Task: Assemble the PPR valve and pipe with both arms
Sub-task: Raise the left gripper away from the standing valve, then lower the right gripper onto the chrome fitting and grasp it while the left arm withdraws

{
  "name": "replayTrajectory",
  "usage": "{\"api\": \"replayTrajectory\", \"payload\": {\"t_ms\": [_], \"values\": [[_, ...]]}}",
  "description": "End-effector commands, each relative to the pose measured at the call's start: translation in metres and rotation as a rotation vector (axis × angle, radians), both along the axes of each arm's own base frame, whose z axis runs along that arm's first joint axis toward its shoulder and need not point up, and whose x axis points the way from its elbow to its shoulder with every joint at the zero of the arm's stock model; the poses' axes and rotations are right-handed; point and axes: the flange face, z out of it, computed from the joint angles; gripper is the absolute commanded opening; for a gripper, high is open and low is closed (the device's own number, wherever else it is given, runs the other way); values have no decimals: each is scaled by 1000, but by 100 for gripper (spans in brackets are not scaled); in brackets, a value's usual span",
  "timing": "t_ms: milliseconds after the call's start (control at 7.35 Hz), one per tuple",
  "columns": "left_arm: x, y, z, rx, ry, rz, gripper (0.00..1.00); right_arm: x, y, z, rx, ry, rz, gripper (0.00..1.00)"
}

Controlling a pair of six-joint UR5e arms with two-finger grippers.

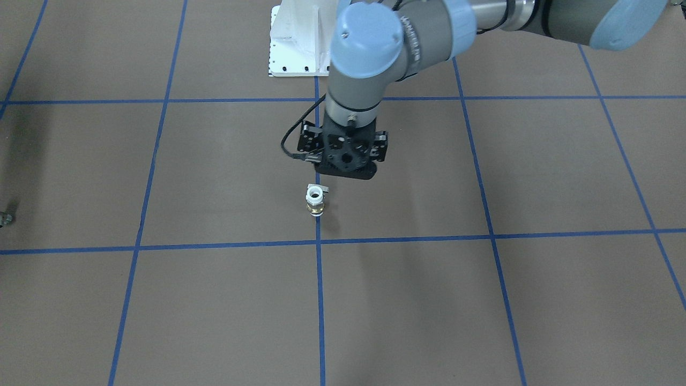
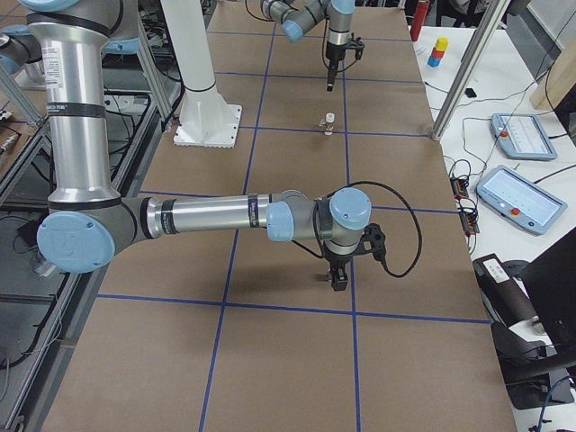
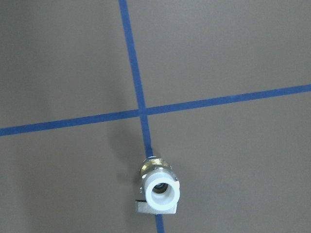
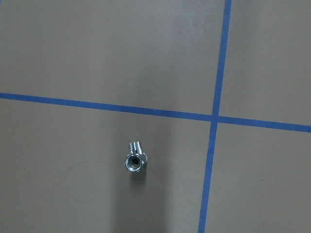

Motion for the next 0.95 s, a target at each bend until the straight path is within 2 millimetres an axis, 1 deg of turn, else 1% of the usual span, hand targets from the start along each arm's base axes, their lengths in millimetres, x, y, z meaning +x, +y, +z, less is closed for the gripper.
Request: {"api": "replayTrajectory", "payload": {"t_ms": [0,136,272,408,545,681,817], "values": [[-91,7,37,55,-48,4,100,-56,-13,18,85,29,-100,99],[-110,7,41,63,-63,1,100,-64,-19,43,82,33,-115,98],[-113,6,49,56,-69,-3,100,-77,-18,60,89,29,-138,98],[-114,6,49,57,-69,-2,100,-91,-19,61,87,28,-161,98],[-114,6,49,56,-69,-5,100,-94,-20,57,81,21,-155,98],[-114,5,52,53,-73,-4,100,-104,-23,50,79,15,-156,98],[-114,6,54,50,-75,-3,100,-118,-26,44,59,13,-147,98]]}}
